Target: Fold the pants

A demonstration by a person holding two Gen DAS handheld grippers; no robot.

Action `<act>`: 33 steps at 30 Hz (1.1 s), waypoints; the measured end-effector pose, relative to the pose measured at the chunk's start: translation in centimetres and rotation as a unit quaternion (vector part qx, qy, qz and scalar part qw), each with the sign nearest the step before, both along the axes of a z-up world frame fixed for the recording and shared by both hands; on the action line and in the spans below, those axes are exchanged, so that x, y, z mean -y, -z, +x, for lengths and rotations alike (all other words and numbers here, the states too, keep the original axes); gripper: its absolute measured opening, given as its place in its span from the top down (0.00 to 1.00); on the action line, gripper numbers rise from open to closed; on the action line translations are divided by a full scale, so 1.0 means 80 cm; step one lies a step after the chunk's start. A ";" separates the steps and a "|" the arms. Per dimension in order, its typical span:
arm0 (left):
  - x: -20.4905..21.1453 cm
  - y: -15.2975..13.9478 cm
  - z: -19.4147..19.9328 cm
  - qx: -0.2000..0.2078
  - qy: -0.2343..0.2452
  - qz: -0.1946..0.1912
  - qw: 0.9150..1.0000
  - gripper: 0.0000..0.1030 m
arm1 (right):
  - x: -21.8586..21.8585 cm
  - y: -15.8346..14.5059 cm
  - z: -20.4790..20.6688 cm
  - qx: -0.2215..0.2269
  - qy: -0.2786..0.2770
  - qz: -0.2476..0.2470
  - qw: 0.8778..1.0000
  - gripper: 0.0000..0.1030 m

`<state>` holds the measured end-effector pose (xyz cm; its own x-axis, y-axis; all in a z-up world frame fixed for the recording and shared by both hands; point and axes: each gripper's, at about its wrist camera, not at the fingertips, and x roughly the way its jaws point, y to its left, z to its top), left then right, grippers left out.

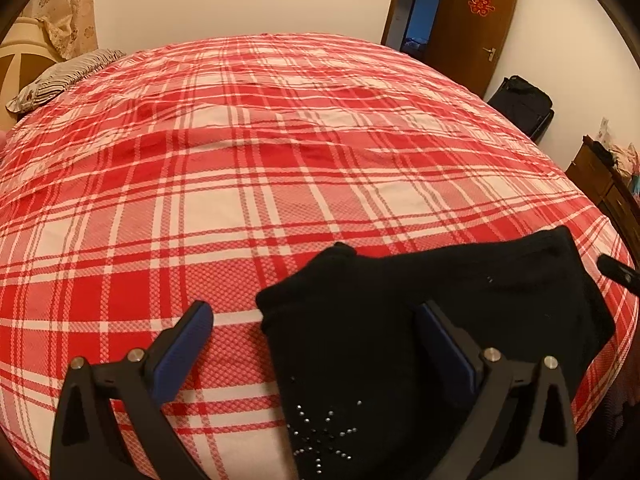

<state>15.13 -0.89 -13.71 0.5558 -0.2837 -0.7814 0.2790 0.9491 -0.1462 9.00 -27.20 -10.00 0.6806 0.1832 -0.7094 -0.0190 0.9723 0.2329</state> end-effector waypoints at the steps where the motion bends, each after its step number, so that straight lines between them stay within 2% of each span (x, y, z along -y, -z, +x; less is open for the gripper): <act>1: 0.000 0.000 -0.001 0.000 0.000 0.000 1.000 0.00 | -0.004 -0.001 -0.004 0.001 -0.005 -0.005 1.000 0.64; 4: 0.001 -0.001 -0.004 -0.001 0.001 0.000 1.000 0.00 | -0.014 0.009 -0.013 -0.017 -0.026 -0.015 0.999 0.64; 8: 0.001 -0.001 -0.007 -0.001 0.002 0.001 1.000 0.00 | -0.007 0.036 -0.015 -0.044 -0.015 -0.029 0.999 0.64; 9: 0.001 0.000 -0.008 -0.003 0.001 0.001 1.000 0.00 | -0.002 0.041 -0.015 -0.048 -0.012 -0.019 0.999 0.61; 11: 0.000 0.001 -0.008 -0.004 0.000 0.001 1.000 0.00 | 0.009 0.048 -0.016 -0.049 -0.005 0.006 0.999 0.54; 19: 0.002 -0.001 -0.016 -0.004 0.001 0.002 1.000 0.00 | 0.012 0.057 -0.016 -0.052 -0.012 -0.003 0.999 0.53; 21: 0.002 -0.003 -0.022 -0.004 0.003 0.000 1.000 0.00 | -0.001 0.048 -0.021 -0.039 -0.012 -0.045 0.998 0.53; 24: 0.003 -0.004 -0.029 -0.002 0.006 -0.001 1.000 0.00 | -0.028 0.026 -0.032 0.003 -0.009 -0.117 0.993 0.53; 25: 0.003 -0.004 -0.031 -0.003 0.006 -0.003 1.000 0.00 | -0.033 0.020 -0.034 0.016 -0.012 -0.126 0.992 0.53; 29: 0.002 -0.004 -0.036 -0.006 0.005 -0.008 1.000 0.00 | -0.035 -0.004 -0.036 0.049 -0.021 -0.098 0.994 0.53; 31: 0.000 -0.006 -0.037 -0.004 0.004 -0.011 1.000 0.00 | -0.036 0.001 -0.026 0.033 -0.027 -0.103 0.994 0.54; 33: -0.001 -0.007 -0.037 -0.003 0.002 -0.014 1.000 0.00 | -0.035 0.015 -0.016 0.008 -0.035 -0.094 0.995 0.71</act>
